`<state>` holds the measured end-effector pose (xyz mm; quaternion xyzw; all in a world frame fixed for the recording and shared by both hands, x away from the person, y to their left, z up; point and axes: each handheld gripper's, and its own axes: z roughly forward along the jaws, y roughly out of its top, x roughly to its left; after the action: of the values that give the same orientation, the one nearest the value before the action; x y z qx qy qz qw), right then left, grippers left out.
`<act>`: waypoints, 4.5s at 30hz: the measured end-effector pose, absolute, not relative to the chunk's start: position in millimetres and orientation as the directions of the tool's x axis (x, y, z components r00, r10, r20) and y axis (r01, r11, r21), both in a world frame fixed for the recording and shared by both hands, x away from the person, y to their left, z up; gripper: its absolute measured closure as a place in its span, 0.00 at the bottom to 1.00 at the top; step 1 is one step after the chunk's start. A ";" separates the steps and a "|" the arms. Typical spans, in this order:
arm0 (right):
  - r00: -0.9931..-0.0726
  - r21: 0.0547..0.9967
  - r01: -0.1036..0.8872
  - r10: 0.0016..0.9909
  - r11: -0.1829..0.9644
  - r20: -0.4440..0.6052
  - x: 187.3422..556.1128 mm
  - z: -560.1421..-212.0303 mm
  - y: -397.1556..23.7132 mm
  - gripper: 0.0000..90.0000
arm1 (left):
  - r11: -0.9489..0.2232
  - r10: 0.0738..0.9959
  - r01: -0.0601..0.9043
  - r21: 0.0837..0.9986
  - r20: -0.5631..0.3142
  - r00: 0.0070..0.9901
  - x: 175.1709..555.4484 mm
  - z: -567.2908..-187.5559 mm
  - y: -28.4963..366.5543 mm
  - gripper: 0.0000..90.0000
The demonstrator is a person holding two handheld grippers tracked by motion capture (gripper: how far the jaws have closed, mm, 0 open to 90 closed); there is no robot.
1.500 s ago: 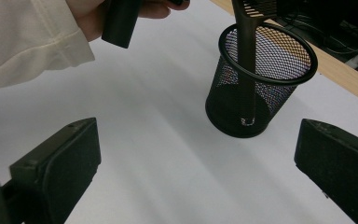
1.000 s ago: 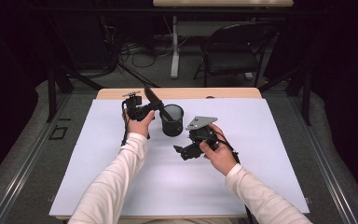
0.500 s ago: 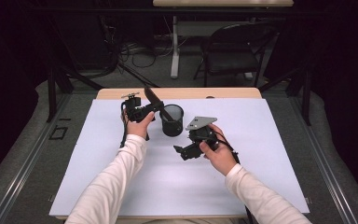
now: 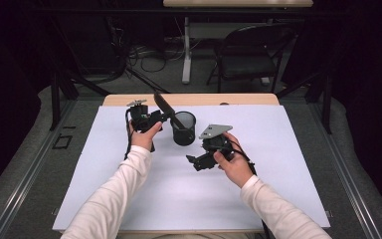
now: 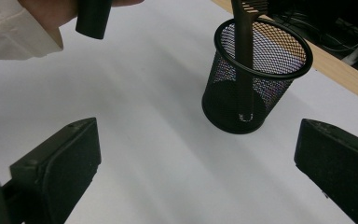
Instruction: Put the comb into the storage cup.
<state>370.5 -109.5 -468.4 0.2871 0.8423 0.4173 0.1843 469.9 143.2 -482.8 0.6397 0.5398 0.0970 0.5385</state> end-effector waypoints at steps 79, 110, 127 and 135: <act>-0.756 0.820 0.325 0.651 0.471 -0.074 359.3 -458.0 -126.6 0.01 | -0.162 0.708 0.454 0.876 -0.217 0.672 394.8 -435.6 177.7 0.01; -0.681 0.856 0.378 0.732 0.351 0.000 328.1 -472.3 -181.4 0.01 | -0.210 0.711 0.410 0.888 -0.149 0.687 338.8 -460.8 223.3 0.01; -0.627 0.846 0.442 0.777 0.299 0.053 316.6 -498.4 -205.1 0.02 | -0.143 0.726 0.406 0.903 -0.183 0.663 319.1 -482.9 253.6 0.01; -0.607 0.843 0.449 0.794 0.295 0.045 308.8 -506.2 -215.6 0.02 | -0.133 0.726 0.393 0.910 -0.181 0.664 309.3 -491.4 262.1 0.01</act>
<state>308.8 -215.6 -506.2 0.3979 0.7806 0.4405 0.1956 309.3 262.1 -491.4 0.7367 0.3797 0.1545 0.5378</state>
